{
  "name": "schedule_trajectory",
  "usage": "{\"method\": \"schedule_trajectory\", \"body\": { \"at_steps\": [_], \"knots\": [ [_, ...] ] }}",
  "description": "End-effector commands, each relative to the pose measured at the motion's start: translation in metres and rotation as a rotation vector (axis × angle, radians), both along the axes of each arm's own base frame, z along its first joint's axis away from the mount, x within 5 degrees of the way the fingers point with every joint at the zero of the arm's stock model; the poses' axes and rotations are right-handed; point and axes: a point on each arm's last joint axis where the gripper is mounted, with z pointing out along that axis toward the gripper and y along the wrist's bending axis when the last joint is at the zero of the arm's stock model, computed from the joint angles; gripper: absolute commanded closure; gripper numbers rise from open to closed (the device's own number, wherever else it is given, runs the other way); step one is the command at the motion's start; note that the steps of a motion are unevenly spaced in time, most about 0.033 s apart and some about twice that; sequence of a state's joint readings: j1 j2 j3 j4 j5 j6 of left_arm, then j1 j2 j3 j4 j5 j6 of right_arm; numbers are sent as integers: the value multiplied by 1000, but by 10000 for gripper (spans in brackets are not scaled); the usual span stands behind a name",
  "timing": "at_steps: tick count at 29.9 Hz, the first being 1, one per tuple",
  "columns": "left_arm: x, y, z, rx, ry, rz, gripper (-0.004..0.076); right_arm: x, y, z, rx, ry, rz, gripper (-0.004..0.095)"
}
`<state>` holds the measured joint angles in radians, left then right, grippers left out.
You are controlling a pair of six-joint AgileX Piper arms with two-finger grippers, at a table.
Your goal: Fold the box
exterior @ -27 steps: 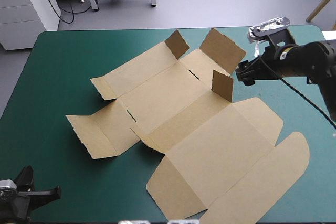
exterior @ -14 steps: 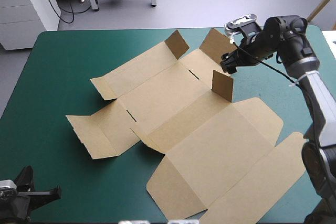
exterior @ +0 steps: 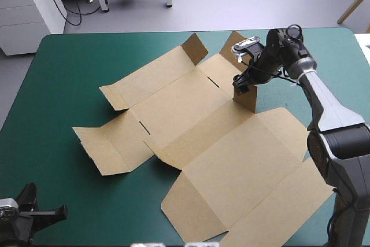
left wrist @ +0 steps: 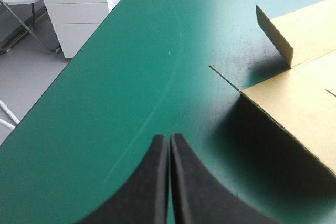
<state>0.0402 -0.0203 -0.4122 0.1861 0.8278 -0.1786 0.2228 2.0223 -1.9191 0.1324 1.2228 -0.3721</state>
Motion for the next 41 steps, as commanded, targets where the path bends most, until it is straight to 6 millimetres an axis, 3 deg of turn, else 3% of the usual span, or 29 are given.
{"method": "schedule_trajectory", "body": {
  "at_steps": [1, 6, 13, 17, 21, 29, 41],
  "knots": [
    [-2, -1, 13, 11, -106, -11, 734, -5, 13, 24, 28, -81, 40, 54],
    [-2, -1, 13, 11, -106, -11, 734, -1, 23, 7, -3, -49, 61, 54],
    [-2, -1, 13, 11, -106, -11, 734, 0, 19, 5, -57, -61, 63, 107],
    [-2, -1, 13, 11, -106, -11, 734, 0, 19, 5, -69, -66, 86, 386],
    [-2, -1, 13, 11, -106, -11, 734, 0, 19, 5, -76, -70, 106, 937],
    [-2, -1, 13, 7, -107, -10, 734, -2, 27, 8, -113, -105, 264, 927],
    [-2, -1, 13, 7, -107, -10, 734, -31, 111, 42, -242, -365, 887, 928]
  ]
}}
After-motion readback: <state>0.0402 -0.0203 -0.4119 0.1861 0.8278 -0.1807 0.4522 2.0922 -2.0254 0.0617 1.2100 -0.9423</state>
